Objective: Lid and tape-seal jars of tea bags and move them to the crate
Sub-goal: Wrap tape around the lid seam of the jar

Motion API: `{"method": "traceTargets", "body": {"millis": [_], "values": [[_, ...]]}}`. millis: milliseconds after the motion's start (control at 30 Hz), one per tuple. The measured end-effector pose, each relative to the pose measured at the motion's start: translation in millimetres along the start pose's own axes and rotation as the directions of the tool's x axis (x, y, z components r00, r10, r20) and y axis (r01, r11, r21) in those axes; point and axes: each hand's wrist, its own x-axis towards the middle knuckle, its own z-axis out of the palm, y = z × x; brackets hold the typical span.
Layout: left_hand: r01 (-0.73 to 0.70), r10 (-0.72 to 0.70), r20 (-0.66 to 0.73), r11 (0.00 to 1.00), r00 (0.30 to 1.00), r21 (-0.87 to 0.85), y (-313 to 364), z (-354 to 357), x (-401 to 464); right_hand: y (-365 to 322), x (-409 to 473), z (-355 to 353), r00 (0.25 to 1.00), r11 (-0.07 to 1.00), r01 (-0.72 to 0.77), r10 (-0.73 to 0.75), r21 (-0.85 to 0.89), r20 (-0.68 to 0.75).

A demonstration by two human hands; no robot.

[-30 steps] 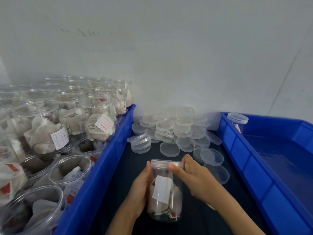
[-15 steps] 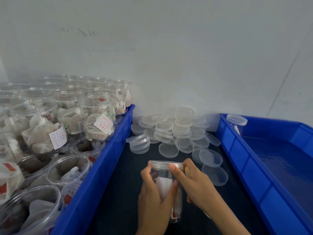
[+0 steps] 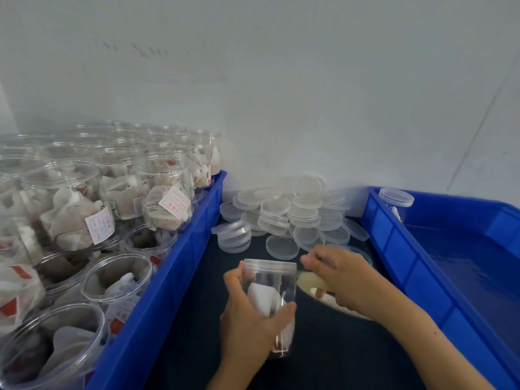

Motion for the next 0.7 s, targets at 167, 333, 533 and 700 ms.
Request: {"method": "traceTargets", "body": {"millis": [167,333,533,700], "values": [[-0.004,0.005,0.043,0.999,0.999,-0.031,-4.2,-6.4,6.6,-1.9,-3.7,-8.1,0.991,0.993,0.115,-0.113,-0.036,0.067],[-0.043,0.048,0.067,0.995,0.997,-0.086,-6.0,-8.9,8.6,3.9,-9.8,-3.7,0.984,0.953,0.180,-0.174,-0.243,0.045],[-0.036,0.055,0.119,0.988,0.991,-0.152,-8.7,-16.6,10.4,10.9,-6.9,9.0,0.975,0.880,0.176,-0.217,-0.440,-0.044],[-0.023,0.055,0.178,0.984,0.983,-0.178,-8.4,-22.1,13.1,11.4,-6.3,17.1,0.981,0.859,0.123,-0.180,-0.498,-0.067]]}}
